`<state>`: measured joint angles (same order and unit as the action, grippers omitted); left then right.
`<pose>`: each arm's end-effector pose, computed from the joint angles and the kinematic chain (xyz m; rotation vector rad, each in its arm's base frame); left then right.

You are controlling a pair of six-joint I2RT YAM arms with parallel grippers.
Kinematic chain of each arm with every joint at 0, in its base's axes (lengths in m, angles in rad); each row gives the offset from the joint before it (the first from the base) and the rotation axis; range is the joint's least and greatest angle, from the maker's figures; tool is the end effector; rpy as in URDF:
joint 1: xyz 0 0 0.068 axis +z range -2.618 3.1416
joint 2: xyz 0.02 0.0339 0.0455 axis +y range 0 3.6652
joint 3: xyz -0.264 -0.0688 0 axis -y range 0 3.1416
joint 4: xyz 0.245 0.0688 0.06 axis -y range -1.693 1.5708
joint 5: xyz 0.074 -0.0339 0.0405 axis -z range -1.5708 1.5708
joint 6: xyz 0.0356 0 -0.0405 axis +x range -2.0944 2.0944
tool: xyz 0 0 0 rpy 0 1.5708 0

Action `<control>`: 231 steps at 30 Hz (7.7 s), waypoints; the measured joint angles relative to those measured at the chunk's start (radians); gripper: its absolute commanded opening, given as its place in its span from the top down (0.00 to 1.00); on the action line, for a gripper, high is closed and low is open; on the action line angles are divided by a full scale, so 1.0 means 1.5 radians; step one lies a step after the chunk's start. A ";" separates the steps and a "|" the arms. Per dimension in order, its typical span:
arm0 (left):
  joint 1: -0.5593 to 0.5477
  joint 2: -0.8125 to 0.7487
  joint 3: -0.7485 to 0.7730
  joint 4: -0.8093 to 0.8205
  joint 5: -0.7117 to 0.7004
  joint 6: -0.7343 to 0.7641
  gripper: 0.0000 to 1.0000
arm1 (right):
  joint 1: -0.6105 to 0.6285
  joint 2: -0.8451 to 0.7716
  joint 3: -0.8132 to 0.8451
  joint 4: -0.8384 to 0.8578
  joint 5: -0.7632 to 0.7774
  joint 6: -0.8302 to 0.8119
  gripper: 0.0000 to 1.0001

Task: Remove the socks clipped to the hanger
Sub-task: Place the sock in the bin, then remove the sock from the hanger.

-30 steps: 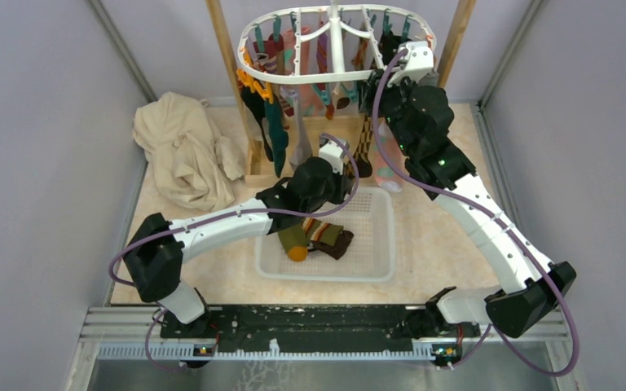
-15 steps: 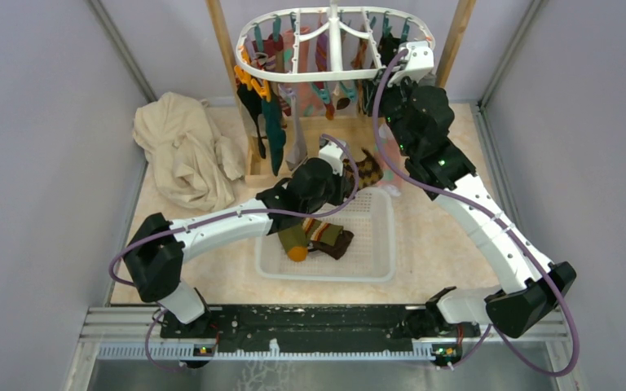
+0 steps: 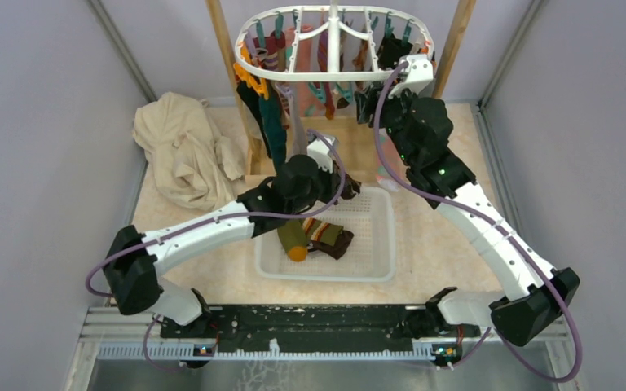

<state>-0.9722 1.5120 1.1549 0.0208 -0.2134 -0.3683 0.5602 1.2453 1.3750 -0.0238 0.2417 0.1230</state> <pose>0.2078 -0.2913 0.3117 0.4399 1.9124 -0.6985 0.2406 0.1409 0.4663 -0.1247 1.4740 0.3783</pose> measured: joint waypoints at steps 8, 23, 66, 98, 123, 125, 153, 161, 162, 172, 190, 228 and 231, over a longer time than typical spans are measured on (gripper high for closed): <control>0.000 -0.089 0.000 -0.031 0.046 -0.004 1.00 | 0.000 -0.057 -0.084 -0.016 0.000 0.036 0.34; 0.000 -0.192 -0.003 -0.089 0.169 -0.047 0.99 | 0.000 -0.252 -0.278 -0.113 0.000 0.124 0.32; -0.062 -0.126 -0.246 0.056 0.219 -0.153 0.01 | 0.000 -0.407 -0.437 -0.223 -0.078 0.211 0.33; -0.079 -0.479 -0.459 0.061 0.106 -0.164 0.01 | 0.112 -0.227 -0.614 -0.076 -0.213 0.310 0.33; -0.080 -0.529 -0.511 0.052 -0.170 -0.102 0.01 | 0.219 -0.183 -0.506 -0.089 -0.068 0.314 0.33; -0.080 -0.512 -0.499 0.052 -0.176 -0.098 0.01 | 0.219 -0.186 -0.500 -0.088 -0.063 0.309 0.33; -0.080 -0.651 -0.459 -0.111 -0.181 -0.160 0.01 | 0.194 0.209 -0.394 0.441 -0.068 -0.008 0.25; -0.080 -0.661 -0.472 -0.125 -0.176 -0.168 0.01 | 0.215 0.270 -0.365 0.536 -0.013 -0.065 0.24; -0.080 -0.661 -0.473 -0.125 -0.176 -0.169 0.01 | 0.218 0.278 -0.359 0.548 -0.003 -0.071 0.24; -0.080 -0.678 -0.476 -0.138 -0.173 -0.174 0.01 | 0.244 0.345 -0.324 0.612 0.117 -0.118 0.23; -0.080 -0.683 -0.476 -0.148 -0.166 -0.172 0.01 | 0.246 0.366 -0.292 0.658 0.209 -0.174 0.65; -0.080 -0.598 -0.068 -0.155 -0.055 -0.061 0.01 | 0.246 0.356 -0.315 0.634 0.196 -0.213 1.00; -0.080 -0.570 -0.063 -0.153 -0.065 -0.055 0.01 | 0.246 0.356 -0.317 0.634 0.202 -0.216 1.00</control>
<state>-1.0916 0.6575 1.0611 -0.2089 -0.3111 -0.4507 0.9295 1.7786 0.8997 0.9276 0.5442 -0.2016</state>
